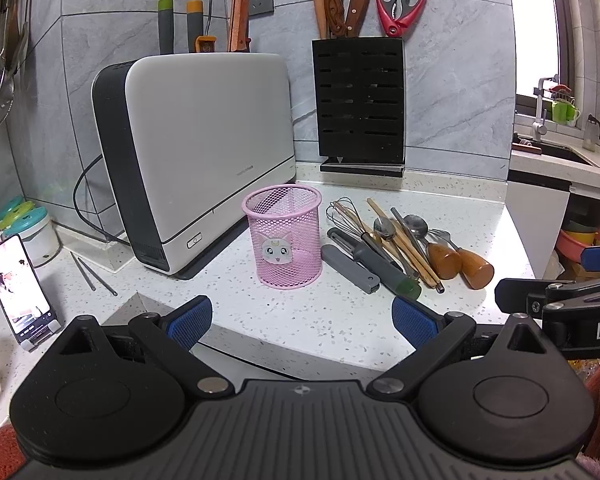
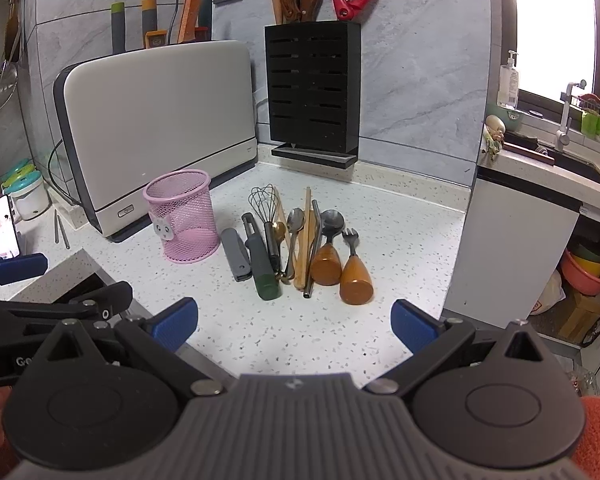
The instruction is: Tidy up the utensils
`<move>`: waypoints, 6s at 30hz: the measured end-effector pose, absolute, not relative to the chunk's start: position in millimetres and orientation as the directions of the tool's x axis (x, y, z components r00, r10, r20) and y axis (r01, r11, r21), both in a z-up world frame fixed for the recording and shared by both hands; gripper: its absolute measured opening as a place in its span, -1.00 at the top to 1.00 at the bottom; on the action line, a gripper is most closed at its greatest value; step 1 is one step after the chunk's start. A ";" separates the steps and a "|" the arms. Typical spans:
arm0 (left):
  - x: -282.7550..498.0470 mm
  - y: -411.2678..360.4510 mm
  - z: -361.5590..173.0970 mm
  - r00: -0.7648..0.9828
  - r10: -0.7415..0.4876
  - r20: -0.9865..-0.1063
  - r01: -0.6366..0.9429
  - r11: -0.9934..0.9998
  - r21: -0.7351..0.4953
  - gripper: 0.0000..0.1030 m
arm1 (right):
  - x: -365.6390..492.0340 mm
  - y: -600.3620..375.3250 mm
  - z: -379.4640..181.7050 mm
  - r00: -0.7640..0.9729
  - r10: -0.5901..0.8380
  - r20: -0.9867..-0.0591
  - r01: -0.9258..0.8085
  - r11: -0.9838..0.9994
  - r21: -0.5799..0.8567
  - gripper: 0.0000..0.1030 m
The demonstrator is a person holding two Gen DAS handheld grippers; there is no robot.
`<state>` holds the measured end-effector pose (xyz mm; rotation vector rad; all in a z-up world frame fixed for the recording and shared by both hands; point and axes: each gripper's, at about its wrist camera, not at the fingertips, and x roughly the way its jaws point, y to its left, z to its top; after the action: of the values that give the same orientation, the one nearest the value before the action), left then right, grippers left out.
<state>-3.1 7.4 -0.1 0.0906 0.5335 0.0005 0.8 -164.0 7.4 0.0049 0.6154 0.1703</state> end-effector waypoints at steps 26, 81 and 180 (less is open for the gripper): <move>-2.9 7.3 -0.2 0.861 0.025 -0.507 0.022 0.996 0.087 -1.00 | 1.7 -162.8 9.4 0.806 0.157 -0.571 -0.154 0.987 0.054 -0.95; 182.0 61.7 -34.2 0.802 -0.185 -0.569 0.221 0.975 -0.006 -1.00 | 210.0 -141.1 -19.3 0.664 0.346 -0.663 -0.430 0.902 0.040 -0.75; 118.0 9.6 -24.9 0.683 -0.305 -0.664 0.426 0.904 0.022 -0.78 | 129.6 -133.9 75.3 0.720 0.529 -0.449 -0.539 0.834 0.116 1.00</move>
<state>118.0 9.6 -24.9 0.1808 0.7090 -0.4123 129.6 -133.9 75.3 -0.0236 0.4893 0.5902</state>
